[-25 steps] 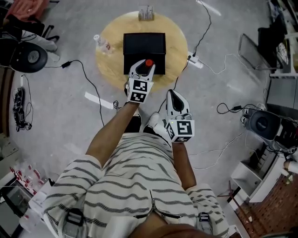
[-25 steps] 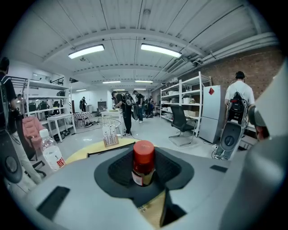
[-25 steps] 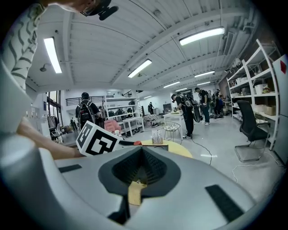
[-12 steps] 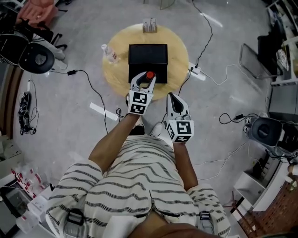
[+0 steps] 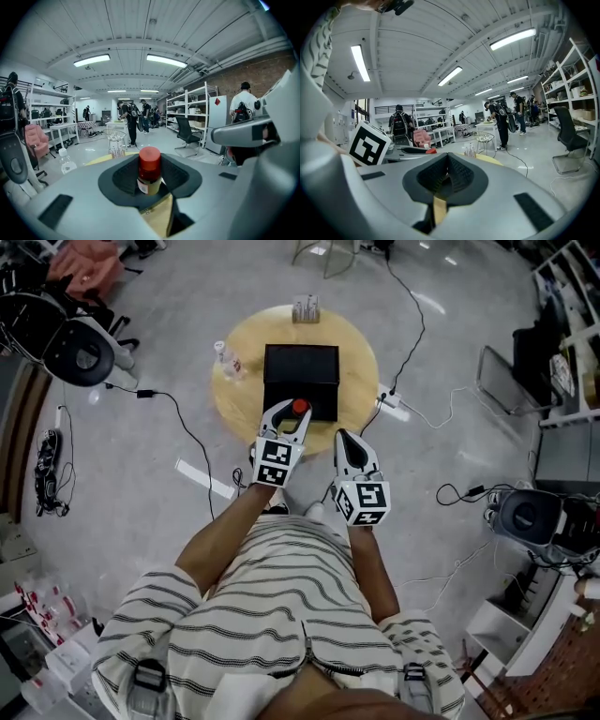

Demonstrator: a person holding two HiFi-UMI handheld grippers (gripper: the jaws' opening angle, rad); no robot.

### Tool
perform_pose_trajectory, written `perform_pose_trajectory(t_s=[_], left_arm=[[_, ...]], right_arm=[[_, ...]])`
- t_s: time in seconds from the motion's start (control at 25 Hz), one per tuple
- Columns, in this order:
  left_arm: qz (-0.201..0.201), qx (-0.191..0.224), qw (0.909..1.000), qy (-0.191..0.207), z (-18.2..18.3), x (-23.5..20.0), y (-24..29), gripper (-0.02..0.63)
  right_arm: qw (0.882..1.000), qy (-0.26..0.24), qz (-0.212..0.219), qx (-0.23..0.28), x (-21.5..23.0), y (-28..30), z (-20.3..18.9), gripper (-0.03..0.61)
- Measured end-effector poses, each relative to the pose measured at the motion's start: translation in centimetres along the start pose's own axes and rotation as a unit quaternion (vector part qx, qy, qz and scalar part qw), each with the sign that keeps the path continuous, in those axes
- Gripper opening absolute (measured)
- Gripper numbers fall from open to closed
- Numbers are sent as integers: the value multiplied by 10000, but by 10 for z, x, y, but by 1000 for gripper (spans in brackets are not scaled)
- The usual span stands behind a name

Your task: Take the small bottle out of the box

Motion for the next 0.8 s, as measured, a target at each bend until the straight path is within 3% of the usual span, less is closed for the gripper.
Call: perform_pose_trajectory(t_s=[0.8], left_arm=[[-64,285,9996,31,20,-2,-38,149]], right_arm=[[9997,-126,89,189,-8,9,20,18]])
Point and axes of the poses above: the fingertips, and each gripper's own axes: y forward along the fingers, x to its right, z out of its top, the point moved 3 cm from there along -y, backward along the fingers, and after that the axes turned 5 degrees about -z, right-handed, at the moved point
